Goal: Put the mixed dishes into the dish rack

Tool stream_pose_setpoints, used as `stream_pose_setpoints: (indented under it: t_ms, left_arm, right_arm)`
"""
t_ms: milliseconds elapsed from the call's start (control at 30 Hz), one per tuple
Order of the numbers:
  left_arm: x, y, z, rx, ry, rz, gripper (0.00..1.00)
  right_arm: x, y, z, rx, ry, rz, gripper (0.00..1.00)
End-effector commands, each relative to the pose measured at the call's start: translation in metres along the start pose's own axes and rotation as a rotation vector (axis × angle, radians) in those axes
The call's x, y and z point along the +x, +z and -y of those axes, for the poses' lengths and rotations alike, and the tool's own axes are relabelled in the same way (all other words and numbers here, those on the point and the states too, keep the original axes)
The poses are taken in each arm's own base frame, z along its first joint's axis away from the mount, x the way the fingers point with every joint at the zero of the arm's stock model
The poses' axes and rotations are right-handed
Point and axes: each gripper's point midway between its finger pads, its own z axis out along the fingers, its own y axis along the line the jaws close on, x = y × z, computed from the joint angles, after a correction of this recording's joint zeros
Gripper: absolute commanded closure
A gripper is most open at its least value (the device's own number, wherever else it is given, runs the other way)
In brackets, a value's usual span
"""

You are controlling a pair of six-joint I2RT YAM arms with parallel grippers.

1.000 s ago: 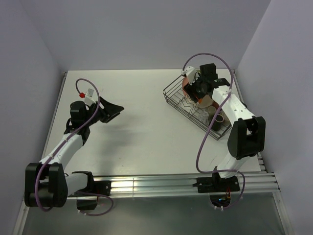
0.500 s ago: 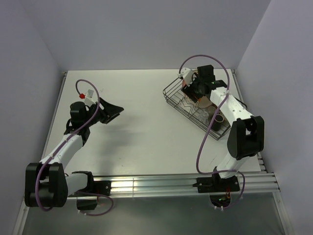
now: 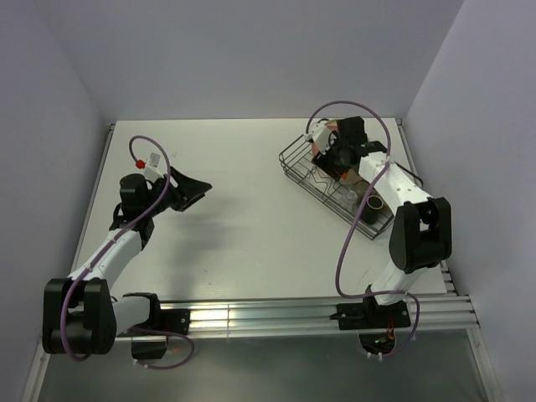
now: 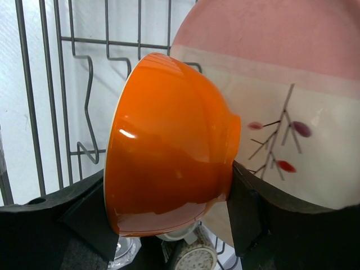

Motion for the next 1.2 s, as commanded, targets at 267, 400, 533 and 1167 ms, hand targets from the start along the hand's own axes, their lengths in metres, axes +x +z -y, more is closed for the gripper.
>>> stream_pose_setpoints:
  t_ms: [267, 400, 533, 1167]
  left_arm:
    - [-0.005, -0.003, 0.007, 0.034, 0.049, 0.022, 0.34]
    - [-0.004, -0.005, 0.006, 0.033, 0.046, 0.024, 0.34]
    - [-0.004, -0.006, 0.005, 0.031, 0.047, 0.025, 0.34]
    - [-0.004, -0.010, 0.004, 0.029, 0.046, 0.036, 0.34]
  right_arm:
    - [-0.003, 0.012, -0.009, 0.034, -0.009, -0.012, 0.64]
    - [-0.003, 0.017, -0.015, 0.040, -0.010, -0.019, 0.53]
    - [-0.005, 0.021, -0.019, 0.063, -0.006, -0.023, 0.50]
    - [-0.023, -0.002, -0.026, 0.050, 0.059, 0.023, 0.00]
